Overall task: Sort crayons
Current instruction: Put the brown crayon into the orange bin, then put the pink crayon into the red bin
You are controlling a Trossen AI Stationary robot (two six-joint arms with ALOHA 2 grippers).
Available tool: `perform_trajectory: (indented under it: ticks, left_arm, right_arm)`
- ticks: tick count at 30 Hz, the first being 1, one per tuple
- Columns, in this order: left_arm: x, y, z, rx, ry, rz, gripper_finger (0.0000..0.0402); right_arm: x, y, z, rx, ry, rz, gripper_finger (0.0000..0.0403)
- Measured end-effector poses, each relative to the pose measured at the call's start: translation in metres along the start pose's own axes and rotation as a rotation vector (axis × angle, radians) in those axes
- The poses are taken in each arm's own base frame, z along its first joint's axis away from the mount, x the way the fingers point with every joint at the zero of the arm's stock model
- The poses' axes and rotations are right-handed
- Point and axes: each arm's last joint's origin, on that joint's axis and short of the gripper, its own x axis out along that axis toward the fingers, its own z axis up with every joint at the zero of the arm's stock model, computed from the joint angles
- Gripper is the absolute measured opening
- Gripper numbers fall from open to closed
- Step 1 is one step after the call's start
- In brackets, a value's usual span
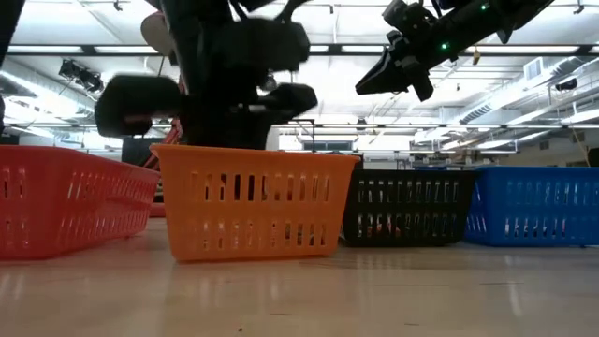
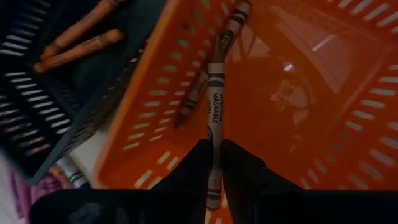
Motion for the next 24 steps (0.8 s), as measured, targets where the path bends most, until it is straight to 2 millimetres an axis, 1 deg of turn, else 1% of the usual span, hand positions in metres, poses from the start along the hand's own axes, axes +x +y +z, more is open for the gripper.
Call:
perform_trajectory:
  ticks: [4,8,18,21,24]
  left_arm:
    - [0.007,-0.002,-0.001,0.0,0.022,-0.011,0.0046]
    - [0.007,-0.004,-0.001,0.016,0.029,-0.017,0.005]
    - [0.006,-0.005,0.0,0.017,0.027,-0.017,0.0104]
    - [0.001,-0.004,-0.001,0.015,0.047,0.019,0.0115]
    - [-0.011,0.0,-0.004,0.013,0.085,0.093,0.0116]
  right_arm:
    - [0.0,0.0,0.0,0.002,-0.003,0.0,0.0074]
    - [0.0,0.0,0.0,0.002,-0.004,0.001,0.0074]
    - [0.0,0.0,0.0,0.002,-0.004,0.002,0.0074]
    - [0.0,0.0,0.0,0.002,-0.004,0.002,0.0074]
    - [0.0,0.0,0.0,0.002,-0.004,0.002,0.0074]
